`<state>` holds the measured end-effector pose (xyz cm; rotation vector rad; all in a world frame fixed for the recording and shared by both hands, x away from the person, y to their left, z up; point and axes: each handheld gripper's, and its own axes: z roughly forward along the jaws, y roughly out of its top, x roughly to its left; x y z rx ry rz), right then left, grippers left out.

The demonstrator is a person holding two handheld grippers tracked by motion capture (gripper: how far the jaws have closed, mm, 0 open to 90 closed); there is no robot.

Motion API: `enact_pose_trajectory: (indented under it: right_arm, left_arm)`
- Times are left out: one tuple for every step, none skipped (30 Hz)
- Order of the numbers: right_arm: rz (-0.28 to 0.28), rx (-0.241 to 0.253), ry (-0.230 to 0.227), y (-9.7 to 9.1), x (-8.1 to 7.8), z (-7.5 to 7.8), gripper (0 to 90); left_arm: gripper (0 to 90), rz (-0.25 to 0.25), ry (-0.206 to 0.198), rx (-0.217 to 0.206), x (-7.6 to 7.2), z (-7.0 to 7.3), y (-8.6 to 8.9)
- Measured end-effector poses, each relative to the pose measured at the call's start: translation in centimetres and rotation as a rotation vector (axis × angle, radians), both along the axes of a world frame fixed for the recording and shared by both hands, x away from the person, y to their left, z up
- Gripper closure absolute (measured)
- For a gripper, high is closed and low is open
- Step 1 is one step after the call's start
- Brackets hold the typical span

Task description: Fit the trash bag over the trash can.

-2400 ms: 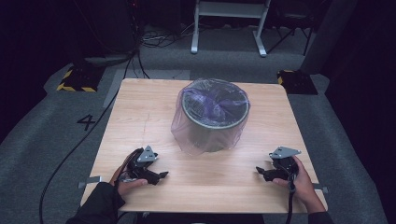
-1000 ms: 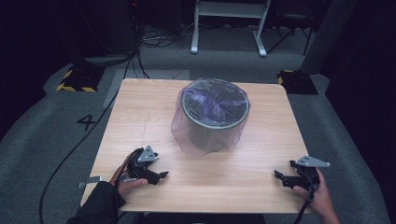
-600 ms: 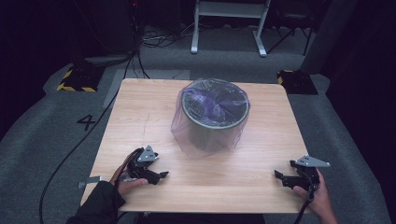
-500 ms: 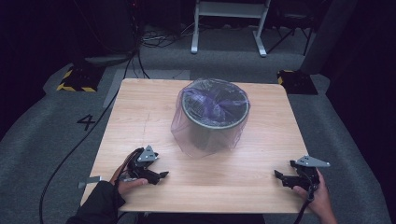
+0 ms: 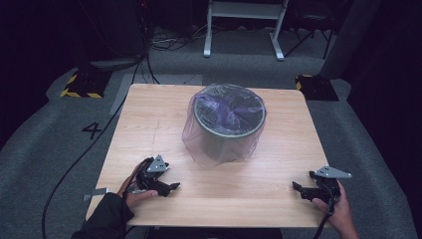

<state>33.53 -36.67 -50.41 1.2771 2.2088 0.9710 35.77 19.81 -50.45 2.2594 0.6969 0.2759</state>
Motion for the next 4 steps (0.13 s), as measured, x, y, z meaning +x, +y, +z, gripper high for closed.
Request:
enact_pose_trajectory:
  right_arm:
    - [0.000, 0.000, -0.001, 0.00, 0.00, 0.00, 14.1]
    - [0.000, 0.000, -0.001, 0.00, 0.00, 0.00, 14.1]
    - [0.000, 0.000, -0.001, 0.00, 0.00, 0.00, 14.1]
    - [0.000, 0.000, -0.001, 0.00, 0.00, 0.00, 14.1]
  left_arm:
    - [14.4, 0.000, 0.000, 0.000, 0.00, 0.00, 0.00]
    - [14.4, 0.000, 0.000, 0.000, 0.00, 0.00, 0.00]
    - [14.4, 0.000, 0.000, 0.000, 0.00, 0.00, 0.00]
    - [14.4, 0.000, 0.000, 0.000, 0.00, 0.00, 0.00]
